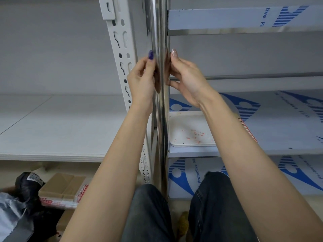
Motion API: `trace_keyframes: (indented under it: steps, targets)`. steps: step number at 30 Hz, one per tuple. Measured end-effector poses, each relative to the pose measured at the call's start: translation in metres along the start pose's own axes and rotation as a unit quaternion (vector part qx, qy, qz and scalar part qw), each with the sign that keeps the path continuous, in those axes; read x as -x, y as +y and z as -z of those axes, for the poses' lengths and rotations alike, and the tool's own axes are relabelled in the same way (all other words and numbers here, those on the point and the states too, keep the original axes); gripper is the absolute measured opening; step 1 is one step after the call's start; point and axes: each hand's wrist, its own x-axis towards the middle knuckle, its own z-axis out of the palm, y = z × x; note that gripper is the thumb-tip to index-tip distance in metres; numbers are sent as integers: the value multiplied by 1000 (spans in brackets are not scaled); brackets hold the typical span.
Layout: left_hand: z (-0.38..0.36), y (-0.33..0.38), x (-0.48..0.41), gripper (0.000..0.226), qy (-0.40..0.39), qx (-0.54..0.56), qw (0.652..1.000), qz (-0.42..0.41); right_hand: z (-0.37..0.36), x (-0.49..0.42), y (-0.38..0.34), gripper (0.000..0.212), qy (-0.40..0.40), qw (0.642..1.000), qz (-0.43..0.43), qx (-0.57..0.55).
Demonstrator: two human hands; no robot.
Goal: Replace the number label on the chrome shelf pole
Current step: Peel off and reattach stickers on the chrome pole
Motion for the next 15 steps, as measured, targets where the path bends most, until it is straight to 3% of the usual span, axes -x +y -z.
trace_keyframes:
  steps: [4, 10, 15]
  targets:
    - [6, -13, 5, 34, 25, -39, 999, 23, -2, 1, 1, 33, 7, 1000, -9, -9]
    - [17, -11, 22, 20, 90, -26, 996, -1, -2, 8, 7, 28, 77, 997, -10, -27]
    - [5, 4, 51, 19, -12, -21, 998, -65, 19, 23, 22, 36, 115, 991, -46, 47]
